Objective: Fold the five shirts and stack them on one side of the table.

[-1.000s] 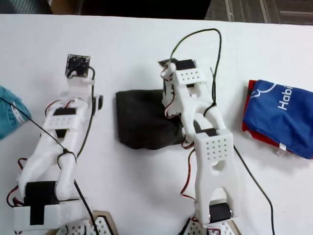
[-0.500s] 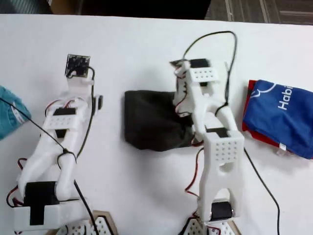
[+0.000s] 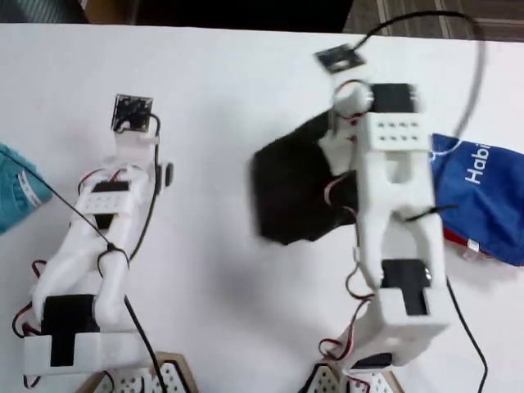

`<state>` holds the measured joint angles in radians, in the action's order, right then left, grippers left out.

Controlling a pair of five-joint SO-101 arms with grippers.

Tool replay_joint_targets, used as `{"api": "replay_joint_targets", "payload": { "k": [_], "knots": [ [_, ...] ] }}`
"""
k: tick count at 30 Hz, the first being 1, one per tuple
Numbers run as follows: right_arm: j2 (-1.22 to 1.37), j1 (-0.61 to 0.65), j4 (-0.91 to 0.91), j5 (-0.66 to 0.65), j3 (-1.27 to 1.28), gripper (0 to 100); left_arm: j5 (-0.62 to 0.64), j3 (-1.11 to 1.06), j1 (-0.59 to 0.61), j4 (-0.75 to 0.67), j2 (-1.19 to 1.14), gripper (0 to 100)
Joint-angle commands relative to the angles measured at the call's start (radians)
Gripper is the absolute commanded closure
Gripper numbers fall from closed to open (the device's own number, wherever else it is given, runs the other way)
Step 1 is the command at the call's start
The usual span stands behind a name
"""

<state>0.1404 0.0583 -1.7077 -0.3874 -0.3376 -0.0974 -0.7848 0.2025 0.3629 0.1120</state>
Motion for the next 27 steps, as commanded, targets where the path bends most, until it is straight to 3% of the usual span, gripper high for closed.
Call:
{"api": "replay_joint_targets", "payload": {
  "k": [1, 13, 27],
  "knots": [
    [-0.111, -0.087, -0.004, -0.040, -0.008, 97.8, 0.009, 0.042, 0.003, -0.012, 0.003, 78],
    [-0.191, -0.252, 0.002, -0.080, -0.163, 97.8, 0.009, 0.042, 0.003, -0.015, 0.002, 78],
    [0.091, -0.584, 0.004, -0.130, -0.499, 97.8, 0.005, 0.038, -0.018, -0.017, 0.000, 78]
  ]
}}
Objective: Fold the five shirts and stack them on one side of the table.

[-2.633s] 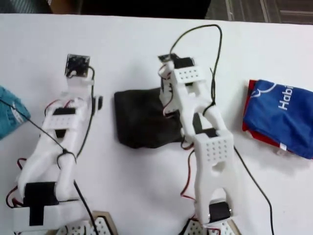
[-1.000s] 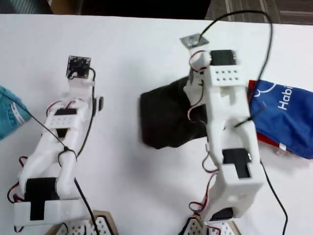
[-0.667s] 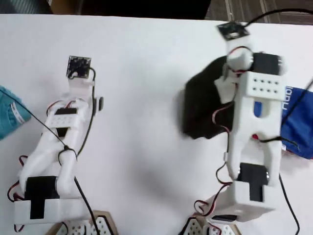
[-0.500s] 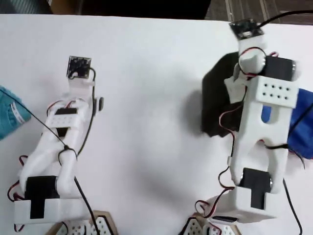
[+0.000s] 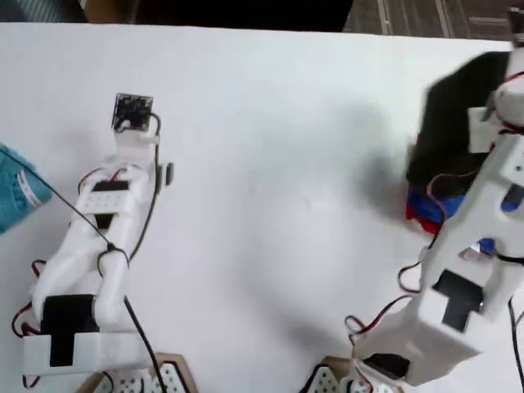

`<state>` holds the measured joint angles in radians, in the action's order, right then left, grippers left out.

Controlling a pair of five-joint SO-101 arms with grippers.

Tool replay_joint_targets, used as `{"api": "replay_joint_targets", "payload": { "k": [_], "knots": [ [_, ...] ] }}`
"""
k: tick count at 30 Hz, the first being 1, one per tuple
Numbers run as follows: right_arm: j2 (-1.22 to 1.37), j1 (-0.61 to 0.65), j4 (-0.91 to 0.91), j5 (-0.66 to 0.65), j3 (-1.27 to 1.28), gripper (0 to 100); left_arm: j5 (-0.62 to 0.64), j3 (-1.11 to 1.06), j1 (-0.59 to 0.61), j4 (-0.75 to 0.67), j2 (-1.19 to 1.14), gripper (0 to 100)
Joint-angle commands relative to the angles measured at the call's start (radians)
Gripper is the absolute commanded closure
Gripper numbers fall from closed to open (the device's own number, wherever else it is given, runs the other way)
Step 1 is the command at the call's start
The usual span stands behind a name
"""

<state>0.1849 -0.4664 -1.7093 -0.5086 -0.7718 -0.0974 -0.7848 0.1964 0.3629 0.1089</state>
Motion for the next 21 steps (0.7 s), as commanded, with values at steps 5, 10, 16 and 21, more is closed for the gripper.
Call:
{"api": "replay_joint_targets", "payload": {
  "k": [5, 10, 16, 21],
  "knots": [
    [0.205, -0.150, 0.051, -0.071, -0.089, 97.8, 0.005, 0.038, -0.012, -0.017, 0.003, 78],
    [0.318, -0.228, 0.077, -0.127, -0.132, 97.8, 0.005, 0.038, -0.012, -0.017, 0.003, 78],
    [0.426, -0.286, 0.090, -0.183, -0.153, 97.8, 0.005, 0.039, -0.014, -0.017, 0.003, 78],
    [0.458, -0.308, 0.091, -0.178, -0.209, 88.5, 0.005, 0.039, -0.014, -0.017, 0.002, 78]
  ]
}}
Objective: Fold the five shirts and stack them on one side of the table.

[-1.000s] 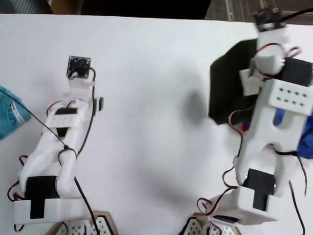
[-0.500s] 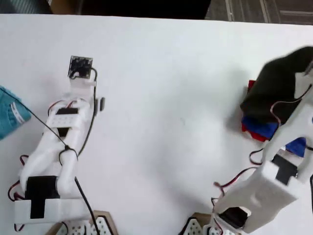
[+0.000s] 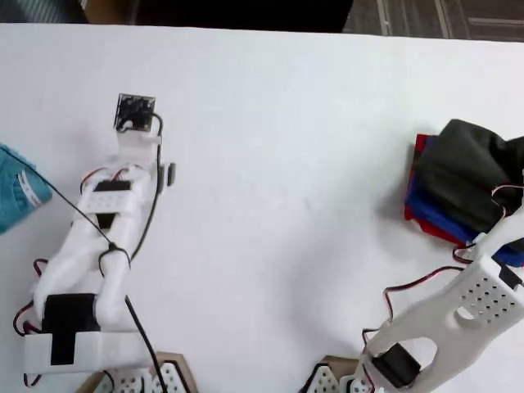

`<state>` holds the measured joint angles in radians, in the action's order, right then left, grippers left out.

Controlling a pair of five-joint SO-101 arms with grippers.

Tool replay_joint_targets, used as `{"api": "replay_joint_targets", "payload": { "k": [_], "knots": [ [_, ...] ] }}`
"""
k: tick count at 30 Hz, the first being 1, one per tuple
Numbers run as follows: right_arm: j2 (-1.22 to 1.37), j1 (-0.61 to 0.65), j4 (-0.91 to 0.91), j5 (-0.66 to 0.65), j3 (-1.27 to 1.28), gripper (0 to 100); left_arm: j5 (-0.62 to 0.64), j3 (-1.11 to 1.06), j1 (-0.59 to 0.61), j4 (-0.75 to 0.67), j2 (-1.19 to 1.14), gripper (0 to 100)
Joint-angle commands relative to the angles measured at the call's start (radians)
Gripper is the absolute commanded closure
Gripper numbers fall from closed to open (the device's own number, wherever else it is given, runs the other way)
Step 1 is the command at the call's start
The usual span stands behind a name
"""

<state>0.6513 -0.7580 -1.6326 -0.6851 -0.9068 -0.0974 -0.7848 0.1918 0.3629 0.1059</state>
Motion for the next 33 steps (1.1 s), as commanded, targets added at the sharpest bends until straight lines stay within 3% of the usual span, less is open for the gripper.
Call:
{"api": "replay_joint_targets", "payload": {
  "k": [1, 6, 10, 13, 25, 33],
  "knots": [
    [-0.008, -0.019, 0.015, -0.002, -0.097, 84.4, 0.005, 0.039, -0.009, -0.017, 0.005, 78],
    [-0.010, -0.016, -0.025, 0.021, -0.267, 68.3, 0.005, 0.039, -0.009, -0.017, 0.005, 78],
    [-0.010, 0.018, -0.081, 0.172, -0.410, 67.6, 0.005, 0.039, -0.009, -0.017, 0.005, 78],
    [-0.022, 0.070, -0.085, 0.181, -0.400, 67.6, 0.005, 0.041, -0.009, -0.018, 0.005, 78],
    [-0.510, 0.483, -0.054, 0.190, 0.443, 67.6, 0.005, 0.041, -0.009, -0.018, 0.005, 78],
    [-0.542, 0.473, 0.176, 0.184, 0.779, 67.6, 0.005, 0.041, -0.009, -0.018, 0.005, 78]
  ]
}}
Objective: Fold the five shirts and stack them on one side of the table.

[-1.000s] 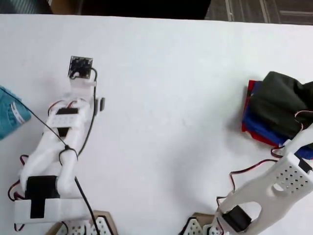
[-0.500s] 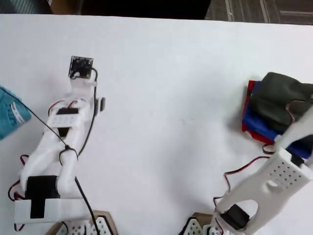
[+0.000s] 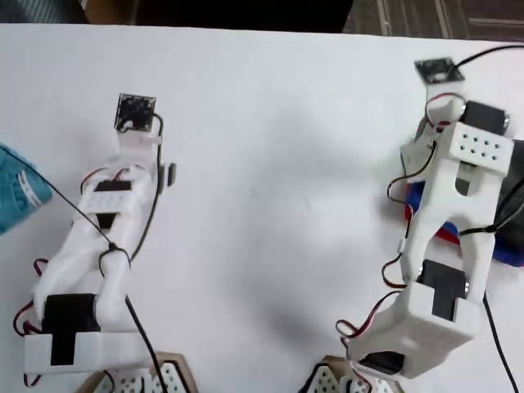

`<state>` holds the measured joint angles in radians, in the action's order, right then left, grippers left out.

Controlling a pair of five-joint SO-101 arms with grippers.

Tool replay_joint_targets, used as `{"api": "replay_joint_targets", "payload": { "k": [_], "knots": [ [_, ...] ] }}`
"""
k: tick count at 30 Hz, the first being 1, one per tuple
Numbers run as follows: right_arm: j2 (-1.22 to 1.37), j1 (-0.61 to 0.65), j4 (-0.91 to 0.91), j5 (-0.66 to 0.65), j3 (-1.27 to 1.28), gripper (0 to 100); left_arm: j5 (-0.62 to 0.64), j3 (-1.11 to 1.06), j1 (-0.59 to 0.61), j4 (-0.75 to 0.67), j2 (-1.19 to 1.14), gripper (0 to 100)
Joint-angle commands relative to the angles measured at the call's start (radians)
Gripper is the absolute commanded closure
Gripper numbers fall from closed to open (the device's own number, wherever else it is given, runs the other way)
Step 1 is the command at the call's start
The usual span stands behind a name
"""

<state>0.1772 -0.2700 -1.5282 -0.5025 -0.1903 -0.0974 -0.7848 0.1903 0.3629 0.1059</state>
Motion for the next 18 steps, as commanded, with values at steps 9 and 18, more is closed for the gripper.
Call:
{"api": "replay_joint_targets", "payload": {
  "k": [9, 18],
  "knots": [
    [-0.068, -0.045, 0.163, 0.002, 0.127, 89.9, 0.003, 0.038, -0.018, -0.018, 0.005, 78],
    [-0.067, -0.085, 0.176, 0.000, 0.130, 91.6, 0.003, 0.036, -0.023, -0.018, 0.005, 78]
  ]
}}
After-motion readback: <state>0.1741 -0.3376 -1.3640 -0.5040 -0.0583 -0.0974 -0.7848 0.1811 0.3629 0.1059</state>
